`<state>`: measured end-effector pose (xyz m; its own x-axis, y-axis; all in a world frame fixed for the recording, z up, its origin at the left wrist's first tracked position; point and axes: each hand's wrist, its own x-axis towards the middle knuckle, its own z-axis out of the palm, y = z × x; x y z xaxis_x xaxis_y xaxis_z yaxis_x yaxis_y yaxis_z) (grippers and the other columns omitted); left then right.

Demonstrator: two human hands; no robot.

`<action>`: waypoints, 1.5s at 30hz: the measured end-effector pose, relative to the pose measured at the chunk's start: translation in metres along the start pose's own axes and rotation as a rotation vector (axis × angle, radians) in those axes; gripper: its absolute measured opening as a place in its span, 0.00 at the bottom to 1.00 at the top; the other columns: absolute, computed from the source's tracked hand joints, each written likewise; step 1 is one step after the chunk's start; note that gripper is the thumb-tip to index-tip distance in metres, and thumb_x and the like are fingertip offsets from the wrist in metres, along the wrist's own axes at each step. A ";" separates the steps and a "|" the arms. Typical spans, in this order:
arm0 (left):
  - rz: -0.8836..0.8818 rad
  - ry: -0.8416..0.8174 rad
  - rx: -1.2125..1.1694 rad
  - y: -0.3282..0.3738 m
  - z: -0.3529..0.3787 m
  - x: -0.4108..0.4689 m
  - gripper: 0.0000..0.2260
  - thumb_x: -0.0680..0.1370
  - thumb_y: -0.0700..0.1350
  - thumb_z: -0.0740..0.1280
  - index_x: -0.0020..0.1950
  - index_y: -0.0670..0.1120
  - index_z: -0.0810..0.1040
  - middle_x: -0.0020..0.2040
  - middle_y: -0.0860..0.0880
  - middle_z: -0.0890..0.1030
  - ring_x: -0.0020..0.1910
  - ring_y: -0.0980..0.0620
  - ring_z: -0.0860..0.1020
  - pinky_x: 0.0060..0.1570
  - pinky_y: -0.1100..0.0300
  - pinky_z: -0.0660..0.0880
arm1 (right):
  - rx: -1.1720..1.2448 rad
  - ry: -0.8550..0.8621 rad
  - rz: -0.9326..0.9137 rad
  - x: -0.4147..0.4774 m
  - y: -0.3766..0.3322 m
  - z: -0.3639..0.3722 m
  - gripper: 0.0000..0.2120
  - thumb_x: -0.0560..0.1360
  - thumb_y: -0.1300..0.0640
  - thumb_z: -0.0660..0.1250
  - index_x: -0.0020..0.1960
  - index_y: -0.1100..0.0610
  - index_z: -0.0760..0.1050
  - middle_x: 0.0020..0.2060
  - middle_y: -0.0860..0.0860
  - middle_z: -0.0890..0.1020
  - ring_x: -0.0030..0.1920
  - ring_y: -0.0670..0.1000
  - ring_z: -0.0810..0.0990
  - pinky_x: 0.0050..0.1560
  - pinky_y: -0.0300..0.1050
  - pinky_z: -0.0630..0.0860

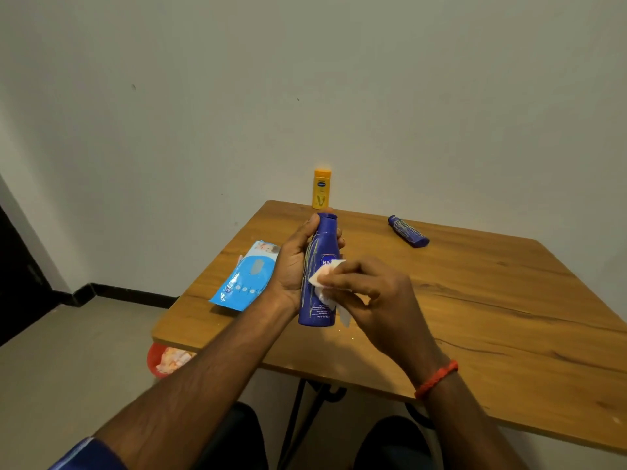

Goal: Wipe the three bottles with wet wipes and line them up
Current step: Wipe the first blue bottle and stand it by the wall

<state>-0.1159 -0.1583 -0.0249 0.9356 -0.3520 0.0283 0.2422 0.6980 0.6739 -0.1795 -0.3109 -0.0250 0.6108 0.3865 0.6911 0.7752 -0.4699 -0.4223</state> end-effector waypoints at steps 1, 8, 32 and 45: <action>0.009 0.008 0.002 -0.001 -0.002 0.000 0.21 0.71 0.57 0.73 0.54 0.41 0.81 0.44 0.45 0.83 0.37 0.50 0.82 0.39 0.57 0.81 | 0.000 -0.028 -0.014 -0.005 0.000 0.001 0.17 0.75 0.49 0.67 0.59 0.54 0.81 0.54 0.48 0.81 0.60 0.41 0.75 0.56 0.22 0.69; -0.001 -0.026 -0.052 -0.007 -0.001 -0.001 0.24 0.61 0.54 0.83 0.48 0.41 0.84 0.42 0.46 0.83 0.38 0.50 0.82 0.39 0.57 0.81 | -0.046 0.053 -0.023 0.009 0.004 0.002 0.15 0.75 0.52 0.69 0.58 0.57 0.82 0.51 0.51 0.83 0.55 0.44 0.79 0.53 0.26 0.73; 0.229 0.110 0.042 -0.009 0.001 -0.001 0.11 0.74 0.44 0.74 0.55 0.46 0.83 0.47 0.44 0.83 0.43 0.48 0.82 0.48 0.54 0.81 | -0.020 -0.146 0.007 -0.039 0.003 0.006 0.12 0.76 0.50 0.67 0.58 0.48 0.81 0.51 0.44 0.79 0.54 0.42 0.77 0.50 0.32 0.75; 0.151 0.074 -0.090 -0.012 0.008 -0.006 0.04 0.72 0.40 0.71 0.45 0.46 0.84 0.47 0.44 0.84 0.48 0.46 0.82 0.52 0.51 0.79 | -0.122 0.221 0.136 0.038 0.007 -0.013 0.09 0.75 0.61 0.72 0.54 0.58 0.84 0.45 0.50 0.82 0.43 0.40 0.76 0.43 0.28 0.72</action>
<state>-0.1267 -0.1691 -0.0274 0.9785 -0.1949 0.0677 0.1167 0.7933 0.5975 -0.1528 -0.3103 0.0061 0.6476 0.1374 0.7495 0.6549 -0.6031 -0.4553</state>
